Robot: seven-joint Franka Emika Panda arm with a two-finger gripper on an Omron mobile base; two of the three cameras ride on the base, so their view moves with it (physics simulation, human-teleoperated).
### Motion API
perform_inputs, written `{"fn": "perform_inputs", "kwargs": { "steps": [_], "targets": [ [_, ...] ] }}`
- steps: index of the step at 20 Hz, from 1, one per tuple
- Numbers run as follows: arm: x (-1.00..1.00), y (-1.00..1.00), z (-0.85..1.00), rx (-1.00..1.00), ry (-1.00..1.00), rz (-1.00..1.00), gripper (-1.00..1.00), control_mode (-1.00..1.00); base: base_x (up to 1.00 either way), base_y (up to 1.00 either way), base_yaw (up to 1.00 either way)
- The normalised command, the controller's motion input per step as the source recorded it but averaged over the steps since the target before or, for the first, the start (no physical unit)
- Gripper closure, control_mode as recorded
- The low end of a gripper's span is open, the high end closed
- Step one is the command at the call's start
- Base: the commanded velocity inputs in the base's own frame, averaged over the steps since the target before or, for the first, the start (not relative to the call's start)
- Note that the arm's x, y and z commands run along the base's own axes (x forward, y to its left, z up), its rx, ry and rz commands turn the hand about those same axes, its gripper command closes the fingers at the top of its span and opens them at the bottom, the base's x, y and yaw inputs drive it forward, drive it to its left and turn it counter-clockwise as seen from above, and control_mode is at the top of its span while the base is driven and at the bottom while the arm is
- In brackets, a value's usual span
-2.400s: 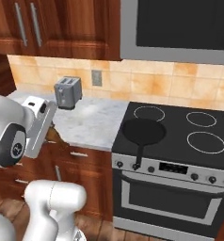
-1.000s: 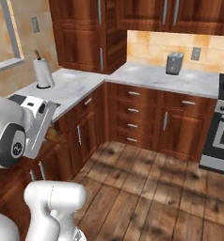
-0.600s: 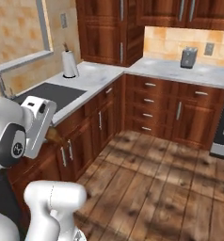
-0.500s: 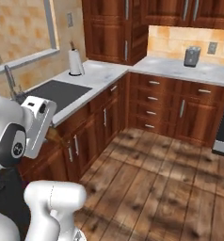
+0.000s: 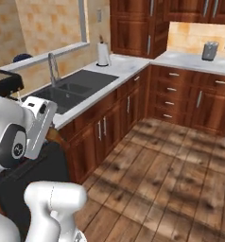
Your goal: Take the chicken drumsticks from the pan and place one on each plate on the dining counter.
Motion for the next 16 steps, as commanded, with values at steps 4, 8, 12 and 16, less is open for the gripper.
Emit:
{"fn": "perform_inputs", "kwargs": {
  "steps": [4, 8, 12, 16],
  "targets": [
    [0.00, 0.00, 0.00, 0.00, 0.00, 0.00, 1.00, 1.00, -1.00, 0.50, 0.14],
    [0.00, 0.00, 0.00, 0.00, 0.00, 0.00, 1.00, 1.00, -1.00, 0.86, 0.14],
    [0.00, 0.00, 0.00, 0.00, 0.00, 0.00, 1.00, 1.00, -0.94, 1.00, 0.13],
    [0.00, 0.00, 0.00, 0.00, 0.00, 0.00, 1.00, 1.00, -0.78, 1.00, 0.13]
  ]
}}
